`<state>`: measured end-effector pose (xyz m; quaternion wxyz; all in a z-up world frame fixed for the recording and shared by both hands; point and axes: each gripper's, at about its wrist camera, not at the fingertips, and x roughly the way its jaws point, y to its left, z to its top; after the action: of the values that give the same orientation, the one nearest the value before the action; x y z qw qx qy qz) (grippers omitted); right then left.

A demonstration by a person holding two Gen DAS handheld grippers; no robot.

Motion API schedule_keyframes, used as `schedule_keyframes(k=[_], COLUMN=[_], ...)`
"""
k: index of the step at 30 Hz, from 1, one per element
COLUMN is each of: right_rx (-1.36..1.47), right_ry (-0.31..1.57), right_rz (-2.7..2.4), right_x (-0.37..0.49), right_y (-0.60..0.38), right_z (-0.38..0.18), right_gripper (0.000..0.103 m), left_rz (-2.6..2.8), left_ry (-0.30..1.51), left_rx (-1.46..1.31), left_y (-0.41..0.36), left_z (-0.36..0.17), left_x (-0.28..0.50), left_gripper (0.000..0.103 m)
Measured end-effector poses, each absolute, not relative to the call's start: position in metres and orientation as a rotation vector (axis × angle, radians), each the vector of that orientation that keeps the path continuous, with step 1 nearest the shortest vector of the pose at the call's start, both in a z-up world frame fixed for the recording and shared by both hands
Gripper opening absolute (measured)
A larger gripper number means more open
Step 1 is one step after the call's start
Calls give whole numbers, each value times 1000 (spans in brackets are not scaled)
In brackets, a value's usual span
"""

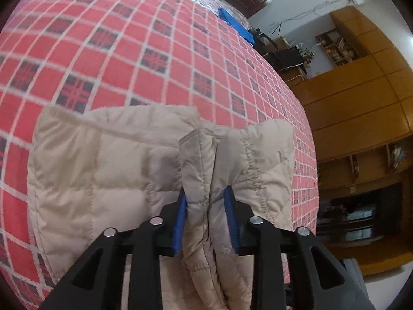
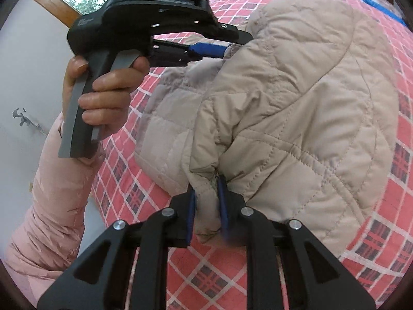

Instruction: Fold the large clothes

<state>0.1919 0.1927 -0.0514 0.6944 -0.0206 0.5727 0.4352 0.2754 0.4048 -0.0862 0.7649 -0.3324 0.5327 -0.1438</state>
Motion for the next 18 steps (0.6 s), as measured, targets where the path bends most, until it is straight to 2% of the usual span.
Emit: schedule_keyframes(k=[2,6,10,15,18], right_rx=[-47,-34,24,70,84], right_ry=[1277,1274,1249,1162,1102], right_rz=[971,967,992,974,922], right_x=[192,196,196,191,194], right_y=[192,191,173,131,102], right_z=[-52,-48,-29,11,27], right_gripper=[16,18,32,45,46], left_rz=[-328,-352,-352,-379,-384], left_ry=[1139,1113,1114,1105,1099], left_rx=[-725,-683,-631,-636,-626], left_y=[406,392,377,372,364], left_z=[-85,-78,-75,-69,-64], left_x=[271,265,261,251,250], left_gripper=[43,62,67,71,74])
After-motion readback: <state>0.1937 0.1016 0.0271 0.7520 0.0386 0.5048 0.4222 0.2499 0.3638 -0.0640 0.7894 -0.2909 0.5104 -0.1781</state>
